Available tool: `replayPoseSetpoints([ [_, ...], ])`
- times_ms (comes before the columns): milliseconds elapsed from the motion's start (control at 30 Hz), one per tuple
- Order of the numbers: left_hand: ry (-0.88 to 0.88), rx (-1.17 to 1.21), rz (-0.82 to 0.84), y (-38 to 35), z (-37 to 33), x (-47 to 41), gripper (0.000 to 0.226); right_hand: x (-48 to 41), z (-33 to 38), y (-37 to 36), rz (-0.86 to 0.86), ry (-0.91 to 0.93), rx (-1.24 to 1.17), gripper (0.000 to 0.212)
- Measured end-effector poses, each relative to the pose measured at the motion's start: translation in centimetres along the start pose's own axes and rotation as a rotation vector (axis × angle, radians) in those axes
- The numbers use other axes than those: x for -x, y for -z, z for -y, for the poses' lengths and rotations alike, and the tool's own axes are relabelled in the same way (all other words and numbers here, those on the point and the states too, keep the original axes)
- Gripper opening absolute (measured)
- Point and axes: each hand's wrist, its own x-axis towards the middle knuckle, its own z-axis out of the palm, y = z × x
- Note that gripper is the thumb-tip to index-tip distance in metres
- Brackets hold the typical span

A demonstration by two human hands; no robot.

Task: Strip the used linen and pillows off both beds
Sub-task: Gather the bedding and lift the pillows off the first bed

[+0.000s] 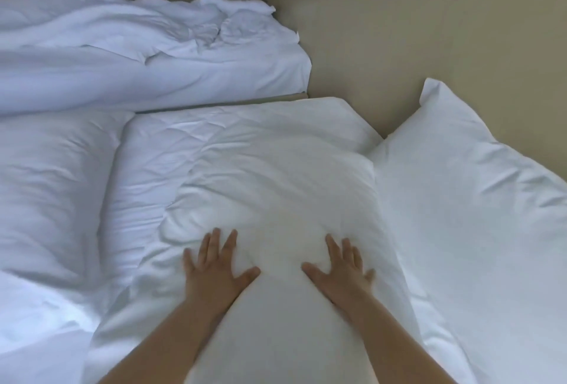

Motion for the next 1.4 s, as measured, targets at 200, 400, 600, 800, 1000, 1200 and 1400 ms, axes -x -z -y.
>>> replayPoseSetpoints([
  [200, -0.047, -0.137, -0.006, -1.2, 0.9, 1.4, 0.134, 0.4, -1.9, -1.2, -0.038, 0.076, 0.039, 0.078],
  [400, -0.193, -0.032, -0.097, 0.4, -0.9, 0.2, 0.083, 0.4, -2.6, -0.9, -0.106, 0.018, -0.098, 0.078],
  [600, -0.396, -0.120, 0.028, -3.4, -4.4, -1.7, 0.073, 0.6, -6.4, 1.2, -0.285, -0.212, -0.237, 0.074],
  [800, -0.415, -0.178, 0.038, -6.5, -3.8, -3.3, 0.075, 0.1, -16.0, 8.0, -0.526, -0.453, -0.046, 0.077],
  [1000, -0.357, -0.205, 0.059, -7.5, -4.5, -3.8, 0.077, -3.7, -20.9, 13.2, -0.644, -0.359, 0.149, 0.070],
  [1200, -0.324, -0.180, 0.019, -8.0, -4.6, -4.4, 0.074, -6.7, -24.5, 21.1, -0.591, -0.571, 0.240, 0.102],
  [1400, -0.294, -0.284, 0.117, -7.2, -5.4, -4.2, 0.076, -8.5, -24.6, 22.2, -0.336, -0.556, 0.213, 0.070],
])
